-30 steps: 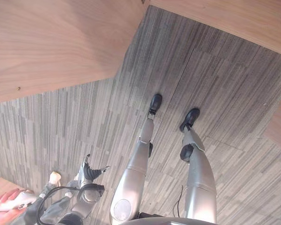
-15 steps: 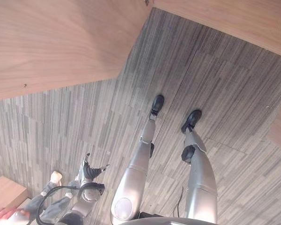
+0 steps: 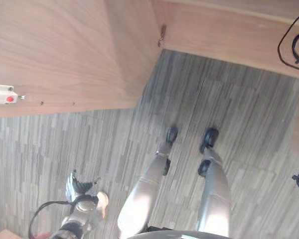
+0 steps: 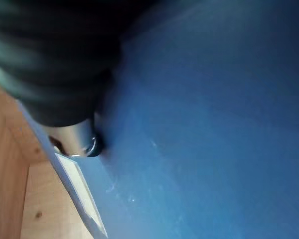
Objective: Put the empty folder in the office cabinet
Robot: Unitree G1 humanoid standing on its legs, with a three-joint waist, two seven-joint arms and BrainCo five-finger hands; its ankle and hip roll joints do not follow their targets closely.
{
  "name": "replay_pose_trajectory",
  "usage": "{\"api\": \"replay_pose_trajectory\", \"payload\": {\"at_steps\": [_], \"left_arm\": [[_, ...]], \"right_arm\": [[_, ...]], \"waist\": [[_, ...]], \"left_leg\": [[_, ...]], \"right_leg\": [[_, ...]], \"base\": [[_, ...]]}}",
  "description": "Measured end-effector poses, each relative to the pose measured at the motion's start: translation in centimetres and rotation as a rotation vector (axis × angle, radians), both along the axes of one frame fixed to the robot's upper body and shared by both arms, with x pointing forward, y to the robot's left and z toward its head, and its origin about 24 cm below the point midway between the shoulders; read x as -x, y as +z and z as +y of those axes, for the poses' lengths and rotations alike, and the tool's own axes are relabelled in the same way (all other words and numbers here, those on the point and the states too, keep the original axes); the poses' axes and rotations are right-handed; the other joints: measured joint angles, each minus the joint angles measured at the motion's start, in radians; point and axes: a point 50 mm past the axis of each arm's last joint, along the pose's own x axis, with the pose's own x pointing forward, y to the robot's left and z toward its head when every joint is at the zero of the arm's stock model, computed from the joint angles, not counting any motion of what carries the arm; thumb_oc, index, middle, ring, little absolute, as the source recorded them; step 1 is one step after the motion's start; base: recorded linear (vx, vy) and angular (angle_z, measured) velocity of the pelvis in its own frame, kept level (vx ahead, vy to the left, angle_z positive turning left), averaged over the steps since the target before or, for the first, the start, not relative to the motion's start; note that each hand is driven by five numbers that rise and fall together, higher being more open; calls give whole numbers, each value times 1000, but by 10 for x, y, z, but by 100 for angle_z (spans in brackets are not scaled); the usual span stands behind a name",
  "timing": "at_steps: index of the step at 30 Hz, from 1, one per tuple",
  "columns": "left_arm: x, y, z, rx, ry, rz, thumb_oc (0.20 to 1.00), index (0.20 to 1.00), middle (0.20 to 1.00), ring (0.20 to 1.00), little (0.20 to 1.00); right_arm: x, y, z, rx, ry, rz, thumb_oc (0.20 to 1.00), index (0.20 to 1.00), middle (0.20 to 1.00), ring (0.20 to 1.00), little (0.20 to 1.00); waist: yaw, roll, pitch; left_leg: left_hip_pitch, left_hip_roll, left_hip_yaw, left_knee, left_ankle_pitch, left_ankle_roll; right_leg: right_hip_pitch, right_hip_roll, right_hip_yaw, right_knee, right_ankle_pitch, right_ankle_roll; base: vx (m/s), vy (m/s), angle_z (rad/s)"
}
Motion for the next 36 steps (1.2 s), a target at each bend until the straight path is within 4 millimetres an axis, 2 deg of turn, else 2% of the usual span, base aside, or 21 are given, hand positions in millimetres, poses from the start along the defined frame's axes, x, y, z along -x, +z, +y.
{"api": "replay_pose_trajectory", "payload": {"at_steps": [1, 2, 3, 4, 5, 6, 7, 8, 9, 10, 11, 12, 15, 20, 31, 36], "left_arm": [[-16, 7, -16, 26, -91, -68, 1000, 1000, 1000, 1000, 1000], [-16, 7, -16, 26, -91, -68, 1000, 1000, 1000, 1000, 1000], [-24, 8, -34, 51, -149, -91, 1000, 1000, 1000, 1000, 1000], [-23, 6, -43, 68, -163, -79, 1000, 1000, 1000, 1000, 1000], [-22, 3, -53, 90, -178, -71, 1000, 1000, 1000, 1000, 1000], [-22, 3, -53, 90, -178, -71, 1000, 1000, 1000, 1000, 1000], [-23, 7, -67, 137, -194, -117, 1000, 1000, 1000, 1000, 1000], [-23, 7, -67, 137, -194, -117, 1000, 1000, 1000, 1000, 1000], [-33, 18, -73, 166, -207, -193, 1000, 1000, 1000, 1000, 1000], [-33, 18, -73, 166, -207, -193, 1000, 1000, 1000, 1000, 1000], [-43, 28, -81, 188, -239, -264, 1000, 1000, 1000, 1000, 1000], [-44, 29, -81, 185, -247, -272, 1000, 1000, 1000, 1000, 1000], [-38, 22, -77, 168, -239, -230, 1000, 1000, 1000, 1000, 1000], [-33, 17, -72, 146, -225, -195, 1000, 1000, 1000, 1000, 1000], [-34, 19, -71, 130, -232, -197, 1000, 1000, 1000, 1000, 1000], [-39, 23, -74, 131, -251, -217, 1000, 1000, 1000, 1000, 1000]], "right_arm": [[19, 0, -28, -70, -99, -31, 200, 200, 200, 200, 200], [19, 0, -28, -70, -99, -31, 200, 200, 200, 200, 200], [34, 2, -45, -123, -171, -47, 200, 200, 200, 200, 200], [42, 4, -54, -128, -213, -43, 200, 200, 200, 200, 200], [45, 4, -57, -133, -223, -48, 200, 200, 200, 200, 200], [45, 4, -57, -133, -223, -48, 200, 200, 200, 200, 200], [42, 10, -50, -113, -209, -52, 200, 200, 200, 200, 200], [42, 10, -50, -113, -209, -52, 200, 200, 200, 200, 200], [31, 14, -35, -46, -163, -39, 200, 200, 200, 200, 200], [31, 14, -35, -46, -163, -39, 200, 200, 200, 200, 200], [26, 44, -9, -19, -103, -104, 200, 200, 200, 200, 200], [28, 53, -5, -5, -100, -120, 200, 200, 200, 200, 200], [35, 69, -1, -9, -110, -147, 200, 200, 200, 200, 200], [35, 66, -6, -2, -132, -113, 200, 200, 200, 200, 200], [38, 61, -12, -179, -93, -198, 200, 200, 200, 200, 200], [40, 60, -14, -216, -118, -209, 200, 200, 200, 200, 200]], "waist": [[-28, 44, 16], [-28, 44, 16], [-67, 72, 27], [-71, 53, 45], [-66, 35, 56], [-66, 35, 56], [-40, 20, 54], [-40, 20, 54], [-8, 28, 49], [-8, 28, 49], [1, 30, 48], [0, 33, 47], [3, 33, 47], [4, 33, 47], [6, 33, 47], [24, 33, 47]], "left_leg": [[-4, 3, -78, -70, 64, -2], [-4, 3, -78, -70, 64, -2], [31, 3, -136, -217, 163, -29], [119, -2, -135, -384, 230, -23], [186, -24, -134, -456, 241, -22], [186, -24, -134, -456, 241, -22], [236, -34, -138, -503, 220, -46], [236, -34, -138, -503, 220, -46], [254, 91, -138, -561, 204, -76], [254, 91, -138, -561, 204, -76], [324, 185, -132, -747, 267, -134], [320, 193, -131, -754, 275, -130], [316, 191, -135, -743, 275, -131], [309, 167, -147, -743, 286, -117], [301, 151, -165, -743, 293, -113], [295, 151, -178, -743, 298, -118]], "right_leg": [[-49, 29, -62, -65, 38, -67], [-49, 29, -62, -65, 38, -67], [-43, 33, -122, -205, 132, -141], [4, 24, -167, -337, 232, -181], [85, 6, -185, -416, 310, -215], [85, 6, -185, -416, 310, -215], [152, -8, -205, -454, 419, -313], [152, -8, -205, -454, 419, -313], [154, 68, -225, -481, 418, -314], [154, 68, -225, -481, 418, -314], [154, 122, -248, -515, 404, -296], [154, 127, -252, -524, 404, -297], [154, 127, -251, -528, 412, -304], [154, 99, -248, -528, 418, -309], [154, 76, -249, -528, 425, -318], [154, 73, -253, -530, 425, -318]], "base": [[183, -70, 20], [178, -68, 96], [75, -51, 92], [79, -70, 114], [37, -44, 55], [33, -36, 43], [29, -18, 21], [91, -52, -8], [62, -34, -29], [48, -26, -53], [-8, 21, -23], [-71, 31, -22], [-22, 7, 0], [-19, 1, 10], [-12, -18, 4], [7, -25, 6]]}}
